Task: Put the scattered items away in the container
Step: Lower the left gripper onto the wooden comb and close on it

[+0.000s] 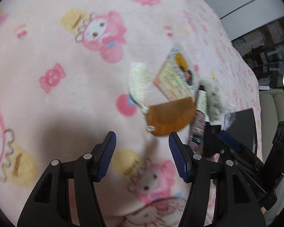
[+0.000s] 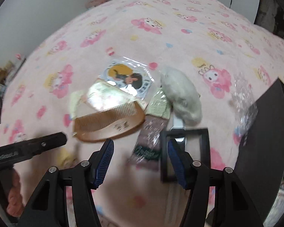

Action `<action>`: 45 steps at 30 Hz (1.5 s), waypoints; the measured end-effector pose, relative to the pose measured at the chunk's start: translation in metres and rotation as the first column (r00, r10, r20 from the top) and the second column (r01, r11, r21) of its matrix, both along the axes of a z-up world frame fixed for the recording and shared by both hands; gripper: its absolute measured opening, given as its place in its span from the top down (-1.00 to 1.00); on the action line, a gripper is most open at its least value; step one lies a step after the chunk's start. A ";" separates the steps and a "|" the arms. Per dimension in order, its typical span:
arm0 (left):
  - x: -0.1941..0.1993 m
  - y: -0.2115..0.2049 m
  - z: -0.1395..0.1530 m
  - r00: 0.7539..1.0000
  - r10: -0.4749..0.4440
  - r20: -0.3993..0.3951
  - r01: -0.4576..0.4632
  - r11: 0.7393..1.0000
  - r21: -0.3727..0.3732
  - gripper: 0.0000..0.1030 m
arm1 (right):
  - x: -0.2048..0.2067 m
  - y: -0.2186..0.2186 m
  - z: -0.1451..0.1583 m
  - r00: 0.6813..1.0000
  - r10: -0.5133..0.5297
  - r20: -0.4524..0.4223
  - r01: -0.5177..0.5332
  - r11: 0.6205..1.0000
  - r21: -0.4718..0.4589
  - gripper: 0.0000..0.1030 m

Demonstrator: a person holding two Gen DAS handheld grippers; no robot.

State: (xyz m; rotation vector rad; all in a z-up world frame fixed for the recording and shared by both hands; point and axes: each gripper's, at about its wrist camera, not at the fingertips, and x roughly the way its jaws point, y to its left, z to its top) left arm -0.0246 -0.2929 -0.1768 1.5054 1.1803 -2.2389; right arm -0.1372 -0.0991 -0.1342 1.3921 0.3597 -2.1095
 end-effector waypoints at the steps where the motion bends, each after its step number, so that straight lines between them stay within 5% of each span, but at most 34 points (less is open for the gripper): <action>1: -0.003 -0.003 -0.006 1.000 -0.001 0.000 0.001 1.000 0.018 -0.14 | -0.005 -0.005 -0.004 1.000 -0.002 0.003 0.002 1.000 0.003 -0.08; 18: -0.029 0.000 -0.025 0.997 -0.067 -0.039 0.070 0.993 0.091 -0.19 | -0.031 -0.046 -0.031 0.997 0.081 0.006 -0.081 0.996 0.028 -0.20; 22: -0.028 0.000 -0.022 0.996 -0.068 -0.052 0.072 0.994 0.088 0.22 | -0.025 -0.053 -0.030 0.988 0.135 0.070 -0.134 0.991 -0.014 -0.02; 26: -0.018 -0.009 -0.025 0.996 -0.035 -0.084 0.049 0.984 0.172 0.31 | -0.021 -0.050 -0.035 0.975 0.142 0.173 -0.131 0.989 -0.072 0.02; 34: 0.010 -0.008 -0.008 0.994 0.004 -0.110 0.011 0.992 0.128 0.38 | 0.015 -0.056 -0.017 0.958 0.239 0.158 -0.223 0.968 -0.114 0.22; 38: 0.013 -0.015 -0.017 0.996 0.031 -0.086 -0.019 0.991 0.136 0.38 | 0.005 -0.046 -0.008 0.979 0.175 0.102 -0.166 0.982 -0.090 0.22; 45: -0.003 -0.014 -0.024 0.991 0.012 -0.132 0.013 0.982 0.191 0.26 | -0.040 -0.029 -0.019 0.985 0.081 0.154 -0.062 0.990 -0.126 0.21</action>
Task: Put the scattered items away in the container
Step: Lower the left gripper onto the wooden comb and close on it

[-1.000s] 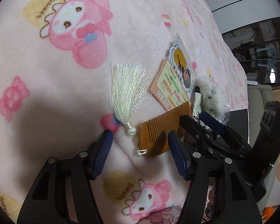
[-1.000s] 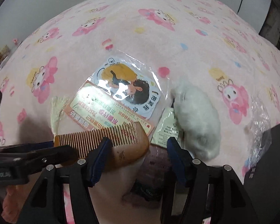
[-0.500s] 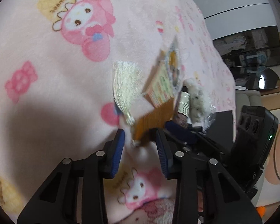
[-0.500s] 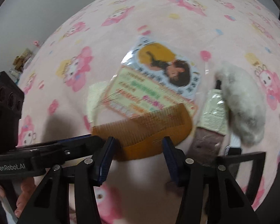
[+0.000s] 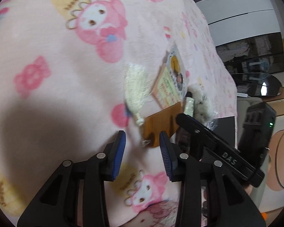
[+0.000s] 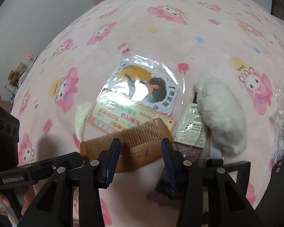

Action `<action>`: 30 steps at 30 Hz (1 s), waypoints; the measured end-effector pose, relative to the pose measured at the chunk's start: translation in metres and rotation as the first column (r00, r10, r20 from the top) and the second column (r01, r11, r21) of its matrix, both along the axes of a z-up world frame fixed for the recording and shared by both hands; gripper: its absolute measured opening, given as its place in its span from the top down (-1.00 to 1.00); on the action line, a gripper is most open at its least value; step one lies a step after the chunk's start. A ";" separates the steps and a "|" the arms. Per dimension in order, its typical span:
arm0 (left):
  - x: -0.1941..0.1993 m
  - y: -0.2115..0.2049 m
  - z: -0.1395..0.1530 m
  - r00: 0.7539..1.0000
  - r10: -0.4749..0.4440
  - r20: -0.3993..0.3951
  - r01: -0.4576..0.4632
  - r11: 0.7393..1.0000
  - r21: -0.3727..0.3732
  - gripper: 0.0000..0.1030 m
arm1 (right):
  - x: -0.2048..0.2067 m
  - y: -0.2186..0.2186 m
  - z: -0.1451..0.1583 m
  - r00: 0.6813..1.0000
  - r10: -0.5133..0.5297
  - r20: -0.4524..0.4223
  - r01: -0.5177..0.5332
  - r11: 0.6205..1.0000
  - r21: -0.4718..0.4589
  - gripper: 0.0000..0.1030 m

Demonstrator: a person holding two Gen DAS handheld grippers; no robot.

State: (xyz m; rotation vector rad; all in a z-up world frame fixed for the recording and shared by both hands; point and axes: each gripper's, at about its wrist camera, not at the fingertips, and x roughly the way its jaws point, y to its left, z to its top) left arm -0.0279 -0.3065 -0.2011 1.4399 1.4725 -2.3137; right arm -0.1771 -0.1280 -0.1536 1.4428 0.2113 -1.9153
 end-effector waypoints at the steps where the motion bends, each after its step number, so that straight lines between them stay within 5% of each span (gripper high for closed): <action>1: -0.003 0.001 -0.001 1.000 -0.001 0.005 0.001 1.000 -0.007 0.26 | -0.004 0.000 -0.003 1.000 0.000 0.014 0.000 1.000 -0.011 0.21; 5: -0.012 0.005 -0.005 1.000 -0.008 0.029 0.009 1.000 -0.030 0.30 | 0.000 -0.003 -0.016 1.000 0.017 0.019 -0.016 1.000 -0.022 0.17; 11: 0.004 0.002 0.012 0.999 0.006 -0.040 -0.006 1.000 0.008 0.49 | 0.011 -0.006 -0.006 0.988 0.101 0.116 -0.087 0.989 -0.120 0.22; 15: 0.018 0.001 0.020 0.999 0.029 -0.028 -0.030 0.999 -0.031 0.49 | 0.035 -0.013 0.002 0.982 0.164 0.092 -0.154 0.982 -0.107 0.23; 19: 0.016 -0.001 0.009 1.000 0.016 -0.002 -0.016 1.000 -0.004 0.46 | 0.024 -0.017 0.001 0.998 0.069 -0.014 -0.069 0.998 -0.008 0.23; 25: -0.004 0.006 0.001 1.000 -0.021 -0.004 0.021 1.000 -0.023 0.35 | -0.004 -0.014 -0.015 1.000 0.008 0.030 -0.009 1.000 0.012 0.22; 27: -0.014 0.010 0.000 0.999 -0.049 0.004 0.049 0.998 -0.046 0.68 | -0.004 -0.017 -0.017 1.000 0.016 0.027 -0.016 1.000 0.016 0.19; 30: -0.013 0.011 0.011 0.998 -0.064 -0.015 0.063 0.996 -0.064 0.72 | 0.000 -0.020 -0.017 0.999 0.032 0.017 -0.032 0.999 0.019 0.11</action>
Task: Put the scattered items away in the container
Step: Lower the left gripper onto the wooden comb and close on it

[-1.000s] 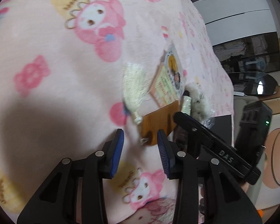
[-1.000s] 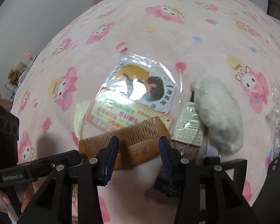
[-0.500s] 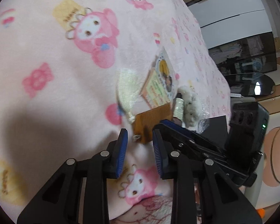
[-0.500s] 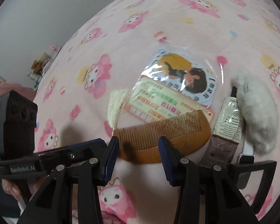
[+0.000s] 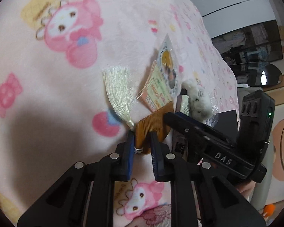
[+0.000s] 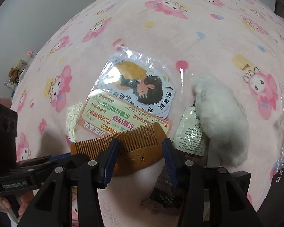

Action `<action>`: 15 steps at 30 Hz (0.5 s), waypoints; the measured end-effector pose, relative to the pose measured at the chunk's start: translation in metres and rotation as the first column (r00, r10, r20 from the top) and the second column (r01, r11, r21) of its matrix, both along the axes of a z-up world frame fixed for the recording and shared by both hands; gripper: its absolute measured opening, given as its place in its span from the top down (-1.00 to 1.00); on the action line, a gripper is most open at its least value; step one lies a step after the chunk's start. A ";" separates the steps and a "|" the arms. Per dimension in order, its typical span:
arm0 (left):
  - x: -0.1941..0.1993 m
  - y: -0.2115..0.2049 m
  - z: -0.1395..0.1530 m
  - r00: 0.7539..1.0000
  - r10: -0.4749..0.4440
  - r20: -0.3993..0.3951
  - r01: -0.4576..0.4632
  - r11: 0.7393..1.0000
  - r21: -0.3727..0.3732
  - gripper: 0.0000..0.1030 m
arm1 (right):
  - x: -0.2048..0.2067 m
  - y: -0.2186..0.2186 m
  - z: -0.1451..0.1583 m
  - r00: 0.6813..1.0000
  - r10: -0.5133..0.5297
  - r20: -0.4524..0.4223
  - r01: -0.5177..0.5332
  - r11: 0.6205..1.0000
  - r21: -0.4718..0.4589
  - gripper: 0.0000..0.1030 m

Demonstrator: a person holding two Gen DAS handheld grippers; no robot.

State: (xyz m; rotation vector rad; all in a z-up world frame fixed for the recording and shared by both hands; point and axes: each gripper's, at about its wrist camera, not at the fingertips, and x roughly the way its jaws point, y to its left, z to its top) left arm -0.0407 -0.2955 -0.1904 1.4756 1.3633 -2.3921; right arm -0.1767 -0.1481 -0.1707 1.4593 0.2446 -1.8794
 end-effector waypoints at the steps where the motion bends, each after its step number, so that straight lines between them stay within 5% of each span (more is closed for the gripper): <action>1: 0.005 -0.002 0.004 1.000 0.001 -0.010 -0.001 1.000 -0.004 0.75 | 0.001 0.000 0.001 1.000 -0.001 0.005 0.001 1.000 -0.005 0.10; 8: 0.062 -0.038 0.015 0.995 0.096 0.009 -0.095 0.994 -0.049 0.71 | 0.020 -0.006 0.009 0.998 0.048 0.038 -0.046 0.998 -0.034 0.04; 15: 0.065 -0.036 0.007 0.988 0.142 0.060 -0.138 0.988 -0.068 0.29 | 0.033 -0.031 0.004 0.990 0.134 0.040 -0.131 0.990 -0.060 0.03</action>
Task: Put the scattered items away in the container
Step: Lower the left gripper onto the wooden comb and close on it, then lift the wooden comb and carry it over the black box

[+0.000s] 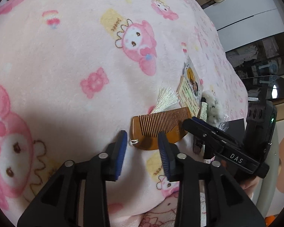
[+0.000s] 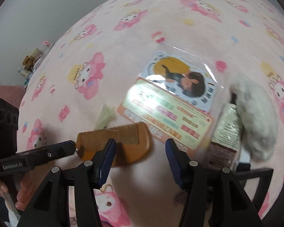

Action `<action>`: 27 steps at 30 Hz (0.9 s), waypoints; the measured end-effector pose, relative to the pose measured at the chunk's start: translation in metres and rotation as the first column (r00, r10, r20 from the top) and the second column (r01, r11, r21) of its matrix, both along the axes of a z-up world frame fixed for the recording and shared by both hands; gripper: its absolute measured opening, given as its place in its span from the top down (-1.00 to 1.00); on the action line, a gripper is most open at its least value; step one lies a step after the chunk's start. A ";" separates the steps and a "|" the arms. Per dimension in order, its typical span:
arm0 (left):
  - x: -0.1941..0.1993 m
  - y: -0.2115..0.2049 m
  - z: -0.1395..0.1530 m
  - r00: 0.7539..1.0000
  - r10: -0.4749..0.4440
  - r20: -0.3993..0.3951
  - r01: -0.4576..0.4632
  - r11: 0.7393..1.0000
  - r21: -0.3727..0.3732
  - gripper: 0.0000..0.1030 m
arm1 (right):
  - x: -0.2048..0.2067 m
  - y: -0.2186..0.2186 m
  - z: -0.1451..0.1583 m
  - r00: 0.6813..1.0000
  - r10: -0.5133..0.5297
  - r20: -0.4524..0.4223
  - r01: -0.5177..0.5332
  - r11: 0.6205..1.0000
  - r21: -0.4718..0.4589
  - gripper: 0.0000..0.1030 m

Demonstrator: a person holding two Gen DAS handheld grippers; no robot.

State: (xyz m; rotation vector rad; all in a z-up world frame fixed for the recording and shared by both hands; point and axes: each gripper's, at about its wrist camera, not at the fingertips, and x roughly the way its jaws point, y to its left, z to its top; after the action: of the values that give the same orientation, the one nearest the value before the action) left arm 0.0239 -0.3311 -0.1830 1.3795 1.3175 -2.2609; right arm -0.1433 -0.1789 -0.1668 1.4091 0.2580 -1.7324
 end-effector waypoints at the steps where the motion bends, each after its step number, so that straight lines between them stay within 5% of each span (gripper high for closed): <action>1: -0.002 0.002 -0.003 1.000 0.015 0.020 -0.015 1.000 -0.013 0.29 | 0.000 -0.005 -0.003 1.000 0.015 0.010 -0.015 1.000 0.003 0.03; 8: -0.021 0.018 0.008 0.999 -0.028 0.044 0.033 0.995 -0.099 0.17 | 0.023 -0.006 0.002 0.997 0.076 0.003 -0.076 0.997 0.018 0.14; 17: -0.012 0.004 -0.001 0.998 0.039 0.045 -0.035 0.996 -0.084 0.17 | 0.020 0.002 -0.002 1.000 0.015 0.020 -0.016 0.999 0.033 0.14; 21: -0.024 0.011 -0.004 0.999 -0.001 0.048 0.004 0.998 -0.056 0.16 | 0.016 -0.009 -0.008 0.997 0.008 0.075 -0.009 1.000 0.015 0.16; 27: -0.018 0.032 0.028 0.999 -0.053 -0.003 0.052 0.996 -0.069 0.14 | 0.032 0.011 0.017 1.000 -0.005 0.026 0.005 1.000 0.002 0.17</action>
State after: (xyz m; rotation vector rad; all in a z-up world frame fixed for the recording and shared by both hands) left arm 0.0063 -0.2994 -0.1548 1.4019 1.2060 -2.3218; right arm -0.1113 -0.1674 -0.1502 1.4339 0.2422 -1.7177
